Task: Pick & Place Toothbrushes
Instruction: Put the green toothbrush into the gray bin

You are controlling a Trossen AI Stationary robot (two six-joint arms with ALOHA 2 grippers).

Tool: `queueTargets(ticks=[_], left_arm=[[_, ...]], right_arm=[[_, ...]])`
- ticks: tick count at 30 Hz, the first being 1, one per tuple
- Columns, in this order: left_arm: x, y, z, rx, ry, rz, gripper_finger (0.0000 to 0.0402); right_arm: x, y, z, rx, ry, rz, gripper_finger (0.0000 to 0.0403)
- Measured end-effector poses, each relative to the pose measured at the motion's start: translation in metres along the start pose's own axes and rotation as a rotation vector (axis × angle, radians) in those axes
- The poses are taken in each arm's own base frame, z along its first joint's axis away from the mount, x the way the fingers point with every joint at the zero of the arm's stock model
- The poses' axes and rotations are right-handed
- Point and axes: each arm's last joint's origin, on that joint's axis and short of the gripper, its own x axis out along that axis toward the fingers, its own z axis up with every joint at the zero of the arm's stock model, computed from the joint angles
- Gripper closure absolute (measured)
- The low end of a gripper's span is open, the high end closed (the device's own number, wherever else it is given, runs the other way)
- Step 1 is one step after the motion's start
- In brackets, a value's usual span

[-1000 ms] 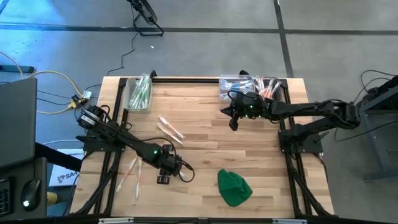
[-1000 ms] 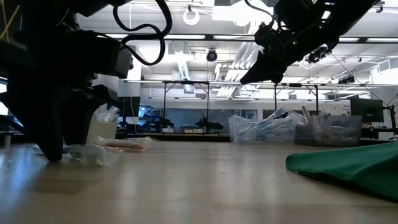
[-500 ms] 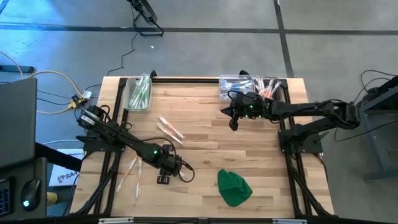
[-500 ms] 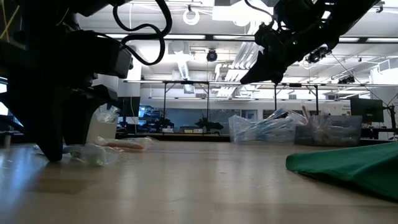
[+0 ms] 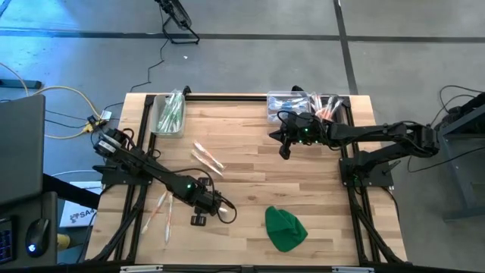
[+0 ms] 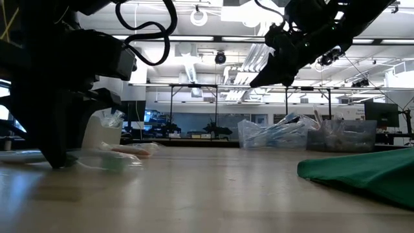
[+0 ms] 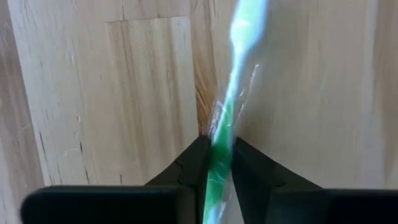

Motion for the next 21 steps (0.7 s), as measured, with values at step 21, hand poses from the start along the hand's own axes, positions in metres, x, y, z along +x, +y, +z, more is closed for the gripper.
queueTargets(ticks=[21], left_arm=[[-0.009,-0.002,0.01,-0.013,0.004,0.03,0.036]], right_arm=[[0.0,0.0,0.0,-0.004,0.0,0.003,0.0399]])
